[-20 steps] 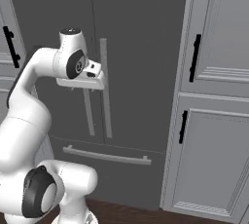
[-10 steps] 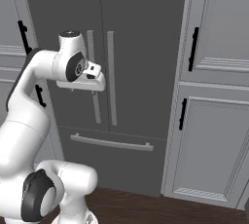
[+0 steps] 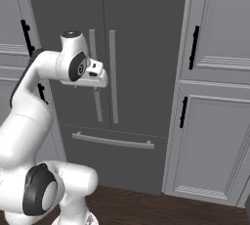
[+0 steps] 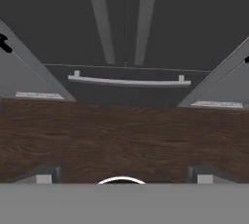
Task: Take the strawberry from the fridge and place it on top of the pancake, located on the dining counter.
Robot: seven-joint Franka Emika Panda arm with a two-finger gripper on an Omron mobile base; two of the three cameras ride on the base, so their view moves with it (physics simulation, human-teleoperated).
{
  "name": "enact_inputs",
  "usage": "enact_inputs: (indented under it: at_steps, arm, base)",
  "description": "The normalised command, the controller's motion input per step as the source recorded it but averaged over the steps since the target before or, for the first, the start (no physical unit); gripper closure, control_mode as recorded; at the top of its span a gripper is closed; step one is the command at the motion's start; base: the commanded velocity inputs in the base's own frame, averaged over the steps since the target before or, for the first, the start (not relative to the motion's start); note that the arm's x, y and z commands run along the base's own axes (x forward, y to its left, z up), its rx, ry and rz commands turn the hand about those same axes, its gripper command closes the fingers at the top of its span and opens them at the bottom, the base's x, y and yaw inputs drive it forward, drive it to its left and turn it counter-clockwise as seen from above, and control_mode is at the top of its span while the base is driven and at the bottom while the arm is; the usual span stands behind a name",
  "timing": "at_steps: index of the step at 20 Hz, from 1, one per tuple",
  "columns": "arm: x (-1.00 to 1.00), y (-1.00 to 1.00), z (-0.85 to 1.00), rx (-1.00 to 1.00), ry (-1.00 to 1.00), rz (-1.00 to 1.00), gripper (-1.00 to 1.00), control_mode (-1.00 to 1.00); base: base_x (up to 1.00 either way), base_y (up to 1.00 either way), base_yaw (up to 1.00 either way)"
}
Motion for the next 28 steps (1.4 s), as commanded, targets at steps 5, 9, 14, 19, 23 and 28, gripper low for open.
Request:
enact_inputs:
  at_steps: [5,9,14,19,23,28]
  arm:
    - [1.0,-0.03,0.0,-0.06,-0.37,-0.04,-1.0,-1.0]
    - [0.73,-0.23,0.0,0.0,-0.41,0.0,-1.0,-1.0]
    - [0.9,-0.08,0.0,0.01,-0.04,0.0,-1.0,-1.0]
    - [0.93,-0.15,-0.01,0.01,0.0,0.0,-1.0,-1.0]
    - [0.57,0.0,0.0,0.0,-0.05,0.0,-1.0,-1.0]
    - [0.48,0.0,0.0,0.0,-0.08,0.0,-1.0,-1.0]
  base:
    - [0.0,0.0,0.0]
    - [0.0,0.0,0.0]
    - [0.0,0.0,0.0]
    - [0.0,0.0,0.0]
    - [0.0,0.0,0.0]
    - [0.0,0.0,0.0]
